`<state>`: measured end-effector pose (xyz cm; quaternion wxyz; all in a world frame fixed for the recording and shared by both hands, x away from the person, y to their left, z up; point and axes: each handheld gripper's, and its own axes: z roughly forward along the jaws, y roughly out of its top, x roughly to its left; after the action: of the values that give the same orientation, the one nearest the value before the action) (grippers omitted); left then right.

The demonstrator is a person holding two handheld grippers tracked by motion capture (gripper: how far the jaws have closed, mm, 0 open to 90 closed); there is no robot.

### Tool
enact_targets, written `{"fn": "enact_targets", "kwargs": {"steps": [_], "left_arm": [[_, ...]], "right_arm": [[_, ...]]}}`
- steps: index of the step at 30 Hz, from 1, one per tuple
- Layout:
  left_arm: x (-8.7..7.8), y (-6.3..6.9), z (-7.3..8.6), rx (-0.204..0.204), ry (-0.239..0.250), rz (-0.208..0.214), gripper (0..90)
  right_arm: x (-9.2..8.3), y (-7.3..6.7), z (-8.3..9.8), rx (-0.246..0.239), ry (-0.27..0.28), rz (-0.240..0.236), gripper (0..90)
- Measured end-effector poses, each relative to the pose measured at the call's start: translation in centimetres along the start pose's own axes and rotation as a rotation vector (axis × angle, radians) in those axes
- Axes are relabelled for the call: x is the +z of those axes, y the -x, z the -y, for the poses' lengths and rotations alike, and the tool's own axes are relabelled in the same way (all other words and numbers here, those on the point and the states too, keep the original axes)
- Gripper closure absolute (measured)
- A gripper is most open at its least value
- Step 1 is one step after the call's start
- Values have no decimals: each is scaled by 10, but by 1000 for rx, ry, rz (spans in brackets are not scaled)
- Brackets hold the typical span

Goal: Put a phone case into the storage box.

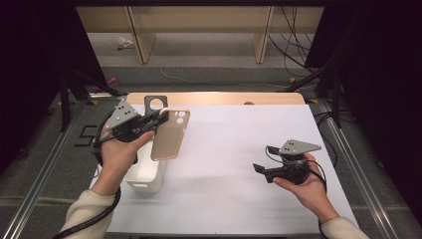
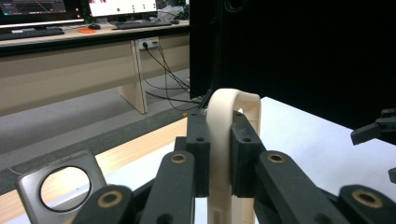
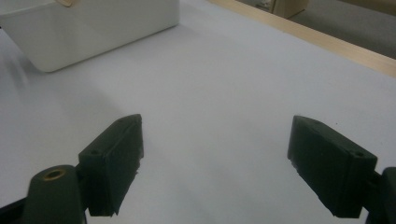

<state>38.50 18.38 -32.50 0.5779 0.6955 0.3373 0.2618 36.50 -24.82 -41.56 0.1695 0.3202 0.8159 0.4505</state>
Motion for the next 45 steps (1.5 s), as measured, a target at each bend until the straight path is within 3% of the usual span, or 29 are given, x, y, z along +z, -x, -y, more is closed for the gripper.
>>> {"fn": "enact_targets", "kwargs": {"steps": [34,45], "left_arm": [[-15,-29,-1,-6,24,-91,805],[-15,-35,3,5,24,-79,805]], "right_arm": [[-8,1,4,19,9,2,179],[-8,1,4,23,11,3,179]]}}
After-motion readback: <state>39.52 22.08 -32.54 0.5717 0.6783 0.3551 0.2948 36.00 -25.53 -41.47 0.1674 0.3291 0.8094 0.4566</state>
